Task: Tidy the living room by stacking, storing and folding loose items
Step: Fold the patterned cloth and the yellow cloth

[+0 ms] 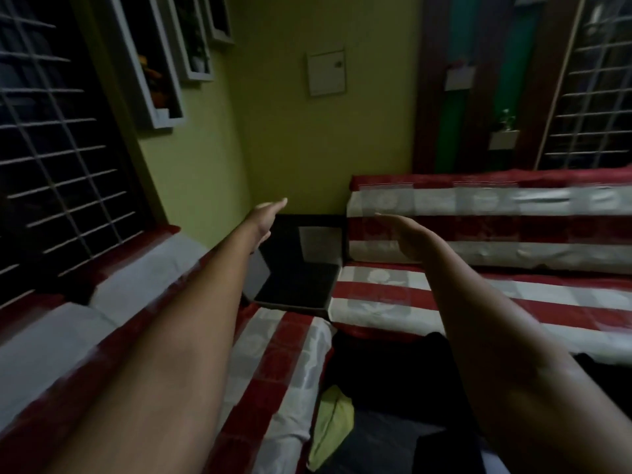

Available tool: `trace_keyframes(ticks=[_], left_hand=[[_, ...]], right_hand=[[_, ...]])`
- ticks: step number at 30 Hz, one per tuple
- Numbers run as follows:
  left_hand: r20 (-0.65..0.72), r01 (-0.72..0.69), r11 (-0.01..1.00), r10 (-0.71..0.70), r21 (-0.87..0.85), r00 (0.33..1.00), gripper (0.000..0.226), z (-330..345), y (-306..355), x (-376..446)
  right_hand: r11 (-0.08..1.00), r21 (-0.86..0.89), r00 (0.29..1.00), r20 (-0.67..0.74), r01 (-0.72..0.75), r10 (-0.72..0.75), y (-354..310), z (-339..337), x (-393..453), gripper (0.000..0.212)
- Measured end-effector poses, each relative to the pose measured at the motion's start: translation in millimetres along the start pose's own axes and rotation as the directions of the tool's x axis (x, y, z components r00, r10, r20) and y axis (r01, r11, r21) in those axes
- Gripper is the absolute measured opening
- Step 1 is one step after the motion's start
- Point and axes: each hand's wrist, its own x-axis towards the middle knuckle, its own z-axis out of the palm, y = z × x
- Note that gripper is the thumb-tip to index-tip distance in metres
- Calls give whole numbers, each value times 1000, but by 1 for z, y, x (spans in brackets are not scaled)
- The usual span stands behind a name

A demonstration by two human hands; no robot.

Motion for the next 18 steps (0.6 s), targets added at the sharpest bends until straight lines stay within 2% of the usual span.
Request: trace_keyframes(ticks=[5,11,15,18], left_hand=[[82,20,999,-24,44,996,61,22,-25,98],[117,158,985,-165,66,979,59,65,-78,226],[158,297,951,-308,91,938,51,115,-172,302],[208,429,894,-447,126,870,29,160,-268,335]], right_hand=[[995,32,988,-121,-94,97,-1,13,40,60],[957,19,955,-64,-289,289,60,12,150,69],[885,39,884,-44,-465,466,158,24,229,53],[797,58,794,-69,-601,604,256,47,262,43]])
